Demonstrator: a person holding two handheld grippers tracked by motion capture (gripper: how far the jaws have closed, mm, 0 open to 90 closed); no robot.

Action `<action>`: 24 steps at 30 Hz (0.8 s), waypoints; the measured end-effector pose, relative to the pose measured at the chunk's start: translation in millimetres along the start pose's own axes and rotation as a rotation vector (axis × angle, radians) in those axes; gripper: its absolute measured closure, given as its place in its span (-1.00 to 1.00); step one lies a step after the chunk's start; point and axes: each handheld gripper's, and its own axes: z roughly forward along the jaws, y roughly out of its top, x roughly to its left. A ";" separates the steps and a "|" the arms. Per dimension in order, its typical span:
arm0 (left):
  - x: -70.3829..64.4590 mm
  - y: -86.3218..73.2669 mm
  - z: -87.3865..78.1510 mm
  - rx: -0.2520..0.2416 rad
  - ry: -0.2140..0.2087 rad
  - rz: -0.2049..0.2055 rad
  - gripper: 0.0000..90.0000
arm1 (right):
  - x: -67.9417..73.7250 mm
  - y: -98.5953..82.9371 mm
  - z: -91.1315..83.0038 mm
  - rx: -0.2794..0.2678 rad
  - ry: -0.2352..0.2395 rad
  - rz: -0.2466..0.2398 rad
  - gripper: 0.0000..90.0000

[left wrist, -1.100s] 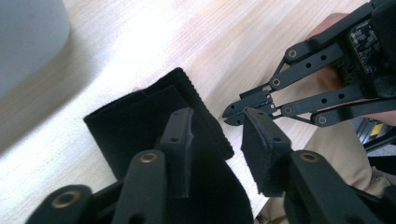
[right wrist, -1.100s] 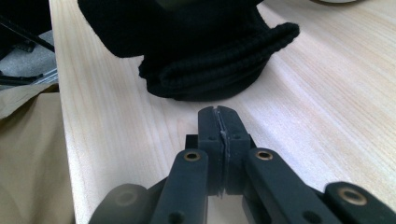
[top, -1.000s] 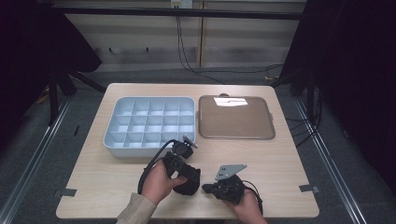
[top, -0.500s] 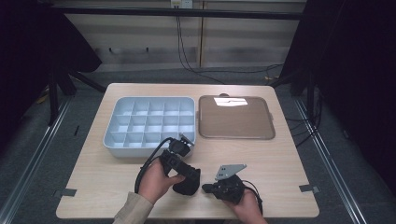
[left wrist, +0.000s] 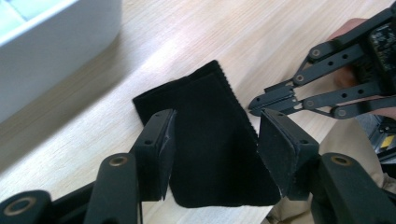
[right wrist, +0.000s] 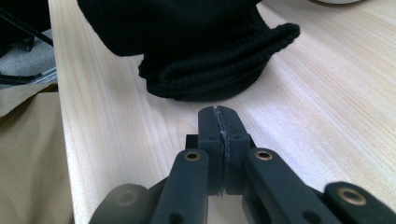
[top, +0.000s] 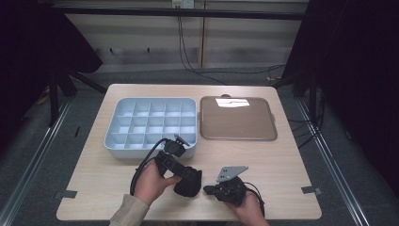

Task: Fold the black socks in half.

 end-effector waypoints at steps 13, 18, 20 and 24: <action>14.5 -11.8 -0.3 -0.018 0.028 -0.056 -0.08 | 0.1 0.2 0.4 0.000 -0.002 -0.007 0.99; 21.1 -16.5 1.0 -0.017 0.031 -0.073 -0.08 | 0.2 1.0 1.2 0.001 -0.001 -0.008 0.99; 23.8 -18.7 2.0 -0.010 0.034 -0.079 -0.09 | 0.2 1.5 1.8 -0.001 -0.002 -0.010 0.99; 29.0 -22.1 4.1 -0.004 0.037 -0.091 -0.09 | 0.4 2.5 2.5 0.005 0.002 -0.012 0.99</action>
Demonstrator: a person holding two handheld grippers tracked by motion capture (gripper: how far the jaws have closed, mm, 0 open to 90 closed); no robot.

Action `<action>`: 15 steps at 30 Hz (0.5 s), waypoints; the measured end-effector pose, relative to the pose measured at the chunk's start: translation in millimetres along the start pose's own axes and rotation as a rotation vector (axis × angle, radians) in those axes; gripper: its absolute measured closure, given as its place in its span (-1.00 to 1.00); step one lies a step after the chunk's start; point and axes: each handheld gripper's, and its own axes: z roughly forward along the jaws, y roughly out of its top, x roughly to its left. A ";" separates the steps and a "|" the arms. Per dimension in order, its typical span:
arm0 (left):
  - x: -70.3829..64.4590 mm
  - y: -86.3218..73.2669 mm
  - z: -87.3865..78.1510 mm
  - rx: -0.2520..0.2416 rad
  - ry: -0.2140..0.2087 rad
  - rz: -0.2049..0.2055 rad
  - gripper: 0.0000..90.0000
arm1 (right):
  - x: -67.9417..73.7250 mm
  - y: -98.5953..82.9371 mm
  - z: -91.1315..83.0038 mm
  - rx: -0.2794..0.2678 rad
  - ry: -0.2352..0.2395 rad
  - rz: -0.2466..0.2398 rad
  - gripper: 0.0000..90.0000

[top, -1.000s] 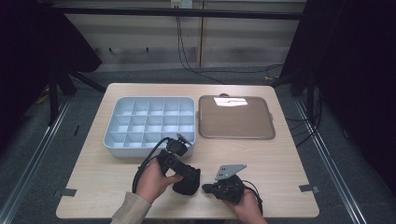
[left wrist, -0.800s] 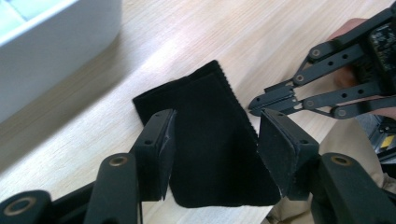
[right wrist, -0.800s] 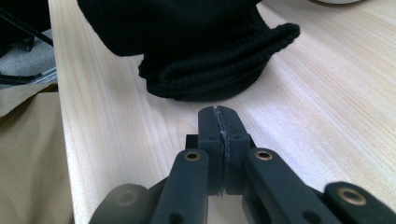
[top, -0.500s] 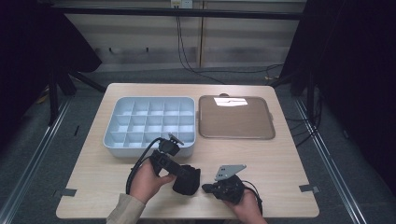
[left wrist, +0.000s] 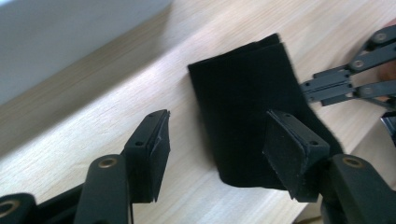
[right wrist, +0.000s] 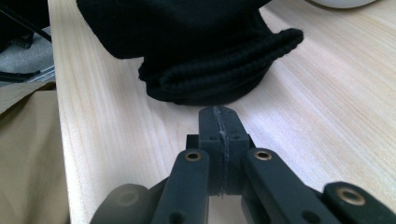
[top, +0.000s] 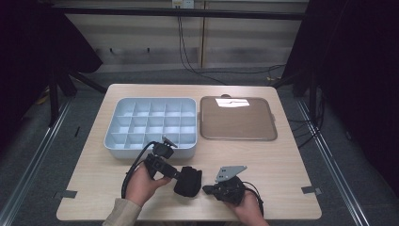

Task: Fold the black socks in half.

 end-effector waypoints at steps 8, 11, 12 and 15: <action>4.1 -3.4 6.8 -0.003 -0.008 -0.033 -0.09 | -0.4 2.3 2.8 -0.001 0.003 -0.013 0.98; 6.0 -4.4 7.7 -0.001 -0.011 -0.037 -0.09 | -0.6 3.3 3.6 -0.001 0.004 -0.015 0.98; 6.0 -4.6 7.7 -0.003 -0.013 -0.037 -0.09 | -0.7 3.6 4.0 -0.002 0.003 -0.016 0.98; 5.9 -5.2 8.6 -0.005 -0.015 -0.032 -0.10 | -0.6 3.9 4.6 -0.003 0.003 -0.017 0.98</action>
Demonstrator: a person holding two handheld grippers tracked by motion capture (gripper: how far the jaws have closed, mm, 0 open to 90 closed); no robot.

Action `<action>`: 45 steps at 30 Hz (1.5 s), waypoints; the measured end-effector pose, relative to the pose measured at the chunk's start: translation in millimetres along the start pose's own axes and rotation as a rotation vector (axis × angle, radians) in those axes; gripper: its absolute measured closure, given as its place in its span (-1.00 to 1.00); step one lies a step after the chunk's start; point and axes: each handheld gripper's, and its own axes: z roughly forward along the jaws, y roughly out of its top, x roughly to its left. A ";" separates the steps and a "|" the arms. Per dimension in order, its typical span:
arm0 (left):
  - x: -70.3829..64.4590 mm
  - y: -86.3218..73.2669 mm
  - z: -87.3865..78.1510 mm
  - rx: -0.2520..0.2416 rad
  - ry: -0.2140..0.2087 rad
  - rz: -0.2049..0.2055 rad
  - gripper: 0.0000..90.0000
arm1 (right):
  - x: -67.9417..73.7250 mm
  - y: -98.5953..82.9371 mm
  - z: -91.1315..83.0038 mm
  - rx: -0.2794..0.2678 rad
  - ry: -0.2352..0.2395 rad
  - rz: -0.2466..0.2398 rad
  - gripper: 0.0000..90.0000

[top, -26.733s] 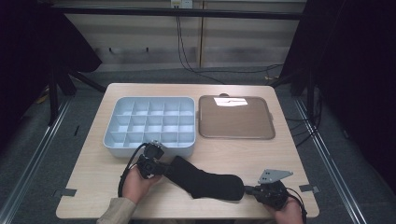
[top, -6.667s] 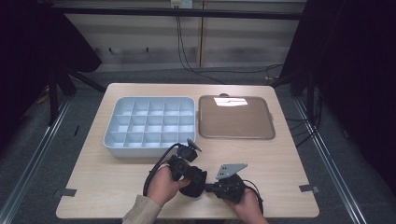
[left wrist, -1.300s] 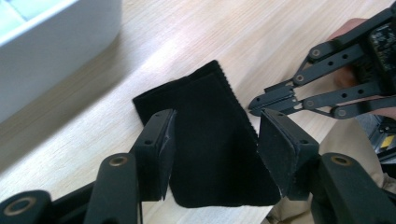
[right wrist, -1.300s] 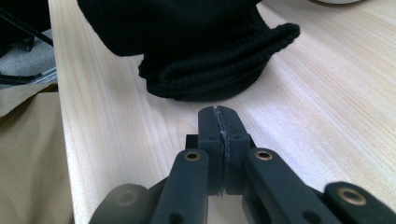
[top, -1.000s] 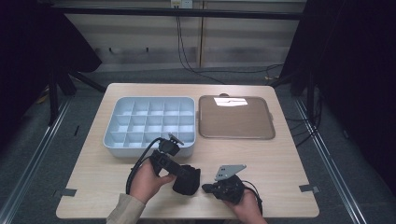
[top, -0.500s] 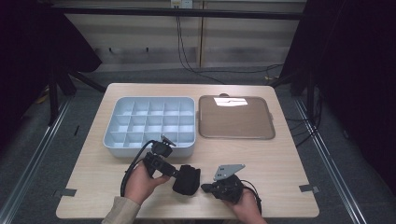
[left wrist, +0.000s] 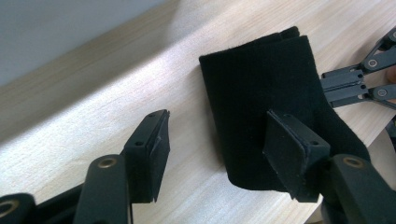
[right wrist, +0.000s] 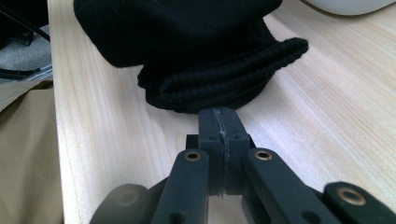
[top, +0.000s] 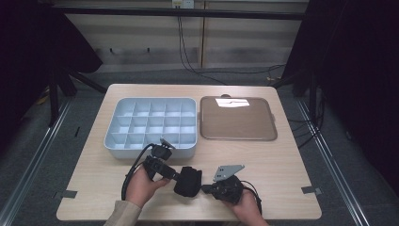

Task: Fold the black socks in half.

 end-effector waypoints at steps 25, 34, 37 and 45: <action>-1.6 0.3 14.7 -0.002 -0.047 -0.032 -0.12 | 0.3 3.0 4.7 -0.008 0.000 -0.011 0.98; -5.2 2.4 21.2 0.001 -0.064 -0.042 -0.13 | 1.4 5.4 6.9 -0.001 0.001 -0.017 0.98; -7.2 3.9 24.8 -0.001 -0.070 -0.046 -0.14 | 1.1 5.7 7.3 -0.002 -0.002 -0.025 0.98; -11.1 4.9 28.8 0.006 -0.070 -0.052 -0.16 | 1.4 5.9 7.6 -0.003 -0.004 -0.025 0.98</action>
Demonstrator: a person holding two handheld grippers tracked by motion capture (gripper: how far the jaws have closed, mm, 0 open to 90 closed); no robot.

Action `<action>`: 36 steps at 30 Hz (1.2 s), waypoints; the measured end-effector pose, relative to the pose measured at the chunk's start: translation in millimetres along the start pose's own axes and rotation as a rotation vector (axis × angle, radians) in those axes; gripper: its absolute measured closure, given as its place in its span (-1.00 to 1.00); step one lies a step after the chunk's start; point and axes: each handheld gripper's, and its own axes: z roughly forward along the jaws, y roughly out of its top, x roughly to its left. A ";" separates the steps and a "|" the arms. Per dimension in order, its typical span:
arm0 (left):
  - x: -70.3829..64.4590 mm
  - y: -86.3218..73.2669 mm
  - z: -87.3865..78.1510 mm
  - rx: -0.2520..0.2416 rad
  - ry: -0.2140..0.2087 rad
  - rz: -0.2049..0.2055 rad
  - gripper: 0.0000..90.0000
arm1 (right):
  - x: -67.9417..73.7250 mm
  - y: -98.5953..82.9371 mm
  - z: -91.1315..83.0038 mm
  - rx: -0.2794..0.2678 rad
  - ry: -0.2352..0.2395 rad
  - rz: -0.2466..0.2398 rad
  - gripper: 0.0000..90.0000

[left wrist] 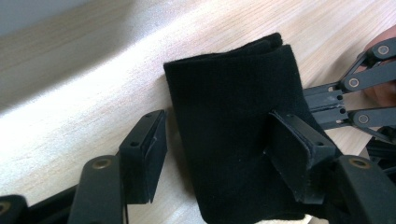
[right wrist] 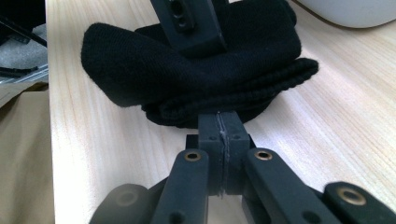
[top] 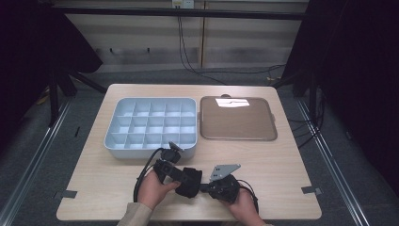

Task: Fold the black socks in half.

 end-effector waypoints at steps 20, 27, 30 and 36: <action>1.8 -3.8 6.4 -0.017 -0.081 -0.048 -0.02 | -0.8 0.3 1.1 -0.005 -0.004 0.007 1.00; -7.8 -1.9 4.4 -0.030 -0.053 -0.014 0.53 | -1.1 0.4 1.6 -0.009 -0.003 0.015 1.00; -5.0 -1.2 3.1 -0.020 -0.060 -0.017 0.55 | 0.0 0.5 1.5 -0.007 -0.013 0.011 0.99; -1.7 -0.5 -4.7 -0.014 -0.065 -0.012 0.56 | 1.7 0.9 1.6 -0.010 -0.011 0.008 0.78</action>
